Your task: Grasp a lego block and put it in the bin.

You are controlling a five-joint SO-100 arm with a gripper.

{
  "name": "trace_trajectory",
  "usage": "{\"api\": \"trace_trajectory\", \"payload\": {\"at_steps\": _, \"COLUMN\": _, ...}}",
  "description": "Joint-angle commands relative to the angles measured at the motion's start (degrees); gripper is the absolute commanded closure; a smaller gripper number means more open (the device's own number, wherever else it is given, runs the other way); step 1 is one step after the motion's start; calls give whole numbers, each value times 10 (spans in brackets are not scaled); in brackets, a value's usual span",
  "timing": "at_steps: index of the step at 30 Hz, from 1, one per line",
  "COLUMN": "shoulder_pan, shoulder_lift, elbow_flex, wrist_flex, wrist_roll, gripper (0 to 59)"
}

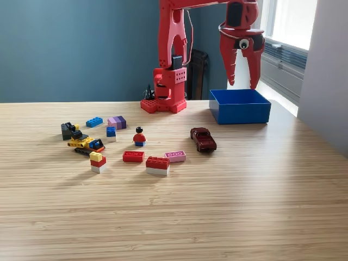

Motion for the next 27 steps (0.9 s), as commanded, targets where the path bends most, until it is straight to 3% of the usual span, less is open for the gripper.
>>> {"api": "trace_trajectory", "payload": {"at_steps": 1, "shoulder_pan": 64, "shoulder_lift": 38, "elbow_flex": -23, "wrist_flex": -7, "wrist_roll": -20, "gripper": 338}}
{"api": "trace_trajectory", "payload": {"at_steps": 8, "shoulder_pan": 127, "shoulder_lift": 42, "elbow_flex": -55, "wrist_flex": -9, "wrist_roll": -41, "gripper": 306}}
{"api": "trace_trajectory", "payload": {"at_steps": 27, "shoulder_pan": 145, "shoulder_lift": 43, "elbow_flex": -30, "wrist_flex": -9, "wrist_roll": -57, "gripper": 306}}
